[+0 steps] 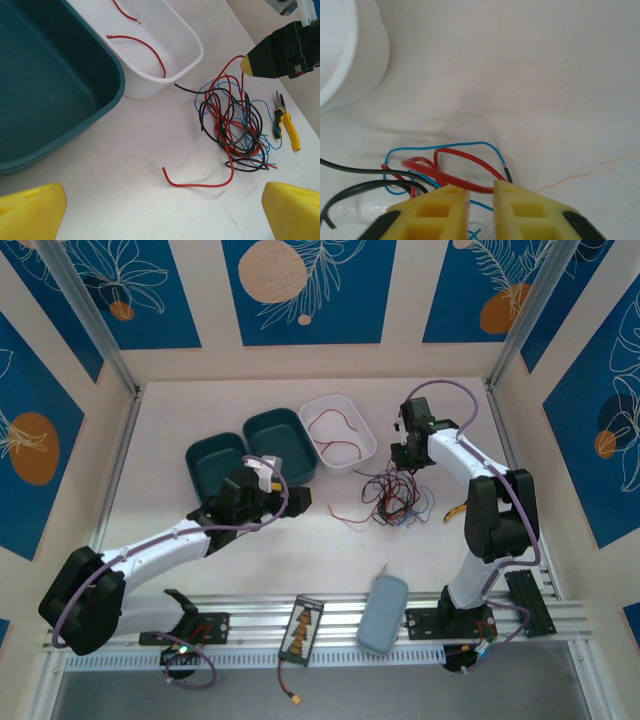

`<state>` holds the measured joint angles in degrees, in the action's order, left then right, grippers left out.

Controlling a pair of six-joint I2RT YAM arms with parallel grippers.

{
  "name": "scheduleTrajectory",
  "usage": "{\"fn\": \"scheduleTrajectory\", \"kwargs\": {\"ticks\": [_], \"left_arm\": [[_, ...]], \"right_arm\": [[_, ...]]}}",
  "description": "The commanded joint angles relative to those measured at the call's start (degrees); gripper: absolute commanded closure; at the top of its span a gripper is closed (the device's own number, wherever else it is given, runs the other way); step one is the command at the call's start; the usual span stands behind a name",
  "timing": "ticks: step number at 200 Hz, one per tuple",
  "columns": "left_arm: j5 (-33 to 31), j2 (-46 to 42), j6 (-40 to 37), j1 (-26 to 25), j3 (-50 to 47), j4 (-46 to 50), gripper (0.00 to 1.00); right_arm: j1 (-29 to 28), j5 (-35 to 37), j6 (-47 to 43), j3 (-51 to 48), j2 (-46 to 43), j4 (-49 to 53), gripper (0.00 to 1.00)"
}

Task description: Untangle the cables

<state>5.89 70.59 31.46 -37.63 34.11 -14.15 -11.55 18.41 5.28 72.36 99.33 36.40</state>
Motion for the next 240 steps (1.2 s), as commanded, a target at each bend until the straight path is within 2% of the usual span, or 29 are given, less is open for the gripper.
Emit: {"fn": "scheduleTrajectory", "kwargs": {"ticks": [1, 17, 68, 114, 186, 240], "left_arm": [[-0.1, -0.8, 0.3, 0.3, -0.5, -0.2, 0.00], [-0.1, -0.4, 0.6, 0.4, -0.4, -0.3, 0.00], [0.0, 0.2, 1.7, 0.3, -1.4, -2.6, 0.00], [0.0, 0.4, 1.4, 0.3, -1.4, -2.9, 0.00], [0.8, 1.4, 2.0, 0.4, -1.4, -3.9, 0.00], [2.2, 3.1, 2.7, 0.4, -1.1, -5.2, 0.00]], "right_arm": [[-0.4, 0.4, 1.5, -1.2, -3.2, -0.4, 0.92], [-1.1, 3.4, 2.3, -1.3, -4.5, 0.6, 1.00], [-5.8, 14.5, 3.7, -1.9, -12.2, 3.7, 1.00], [-8.9, 19.8, 6.7, -2.7, -21.1, 6.1, 1.00], [-11.1, 17.8, 7.5, -1.4, -35.3, 6.0, 1.00], [-12.3, 15.9, 6.8, 4.6, -39.4, 8.8, 1.00]]}}
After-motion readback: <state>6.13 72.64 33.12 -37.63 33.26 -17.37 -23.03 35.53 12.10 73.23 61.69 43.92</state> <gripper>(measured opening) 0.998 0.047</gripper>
